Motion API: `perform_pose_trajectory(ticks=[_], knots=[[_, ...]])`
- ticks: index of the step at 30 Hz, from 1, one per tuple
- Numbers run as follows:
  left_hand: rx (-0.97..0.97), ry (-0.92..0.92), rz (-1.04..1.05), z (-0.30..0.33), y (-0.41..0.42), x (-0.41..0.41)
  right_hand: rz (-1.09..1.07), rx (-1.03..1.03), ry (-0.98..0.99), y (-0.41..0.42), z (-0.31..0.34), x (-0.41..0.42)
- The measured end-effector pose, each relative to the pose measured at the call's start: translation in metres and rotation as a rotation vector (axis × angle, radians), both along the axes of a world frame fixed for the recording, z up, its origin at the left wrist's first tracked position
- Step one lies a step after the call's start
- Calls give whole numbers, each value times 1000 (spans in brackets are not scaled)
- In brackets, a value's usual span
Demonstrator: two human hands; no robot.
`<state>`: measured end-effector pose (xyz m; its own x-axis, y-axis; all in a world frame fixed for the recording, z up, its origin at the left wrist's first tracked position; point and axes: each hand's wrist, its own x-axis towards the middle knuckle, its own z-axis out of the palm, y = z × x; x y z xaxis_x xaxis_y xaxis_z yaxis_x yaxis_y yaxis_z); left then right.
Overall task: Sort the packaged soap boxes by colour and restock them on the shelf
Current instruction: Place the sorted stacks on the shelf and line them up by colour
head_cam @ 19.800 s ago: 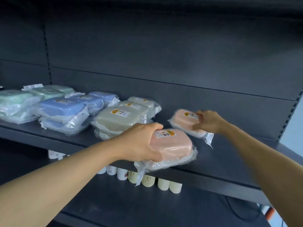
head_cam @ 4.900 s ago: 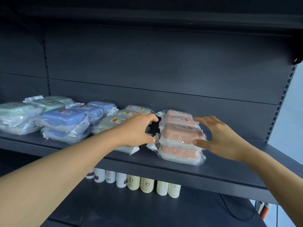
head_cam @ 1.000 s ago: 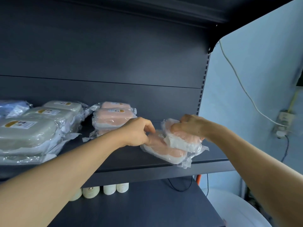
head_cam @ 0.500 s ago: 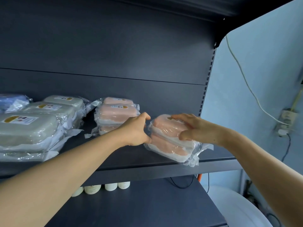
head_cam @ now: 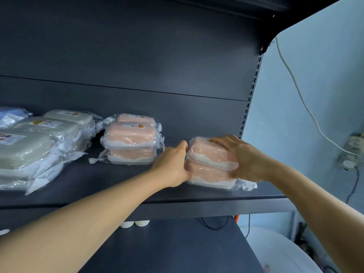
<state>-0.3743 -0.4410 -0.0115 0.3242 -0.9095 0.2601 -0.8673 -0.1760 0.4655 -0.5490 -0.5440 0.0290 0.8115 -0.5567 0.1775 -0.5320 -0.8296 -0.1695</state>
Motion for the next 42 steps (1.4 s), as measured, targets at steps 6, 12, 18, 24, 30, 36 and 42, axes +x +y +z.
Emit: perform_pose_trajectory(ticks=[6, 12, 18, 24, 30, 36, 42], knots=[[2, 39, 27, 0, -6, -4, 37, -54, -25, -12, -1, 2], [-71, 8, 128, 16, 29, 21, 89, -199, -45, 13, 11, 40], [-98, -231, 375, 37, 62, 81, 130, -147, -61, 24, 17, 82], [115, -63, 390, 42, 70, 133, 137, -84, -32, 31, 19, 138], [196, -111, 302, 57, 72, 160, 108, 6, -18, 32, 11, 175], [347, -166, 238, 50, 76, 164, 97, 3, 34, 32, 8, 213], [459, -216, 270, 35, 77, 155, 94, -28, 19, 21, 17, 208]])
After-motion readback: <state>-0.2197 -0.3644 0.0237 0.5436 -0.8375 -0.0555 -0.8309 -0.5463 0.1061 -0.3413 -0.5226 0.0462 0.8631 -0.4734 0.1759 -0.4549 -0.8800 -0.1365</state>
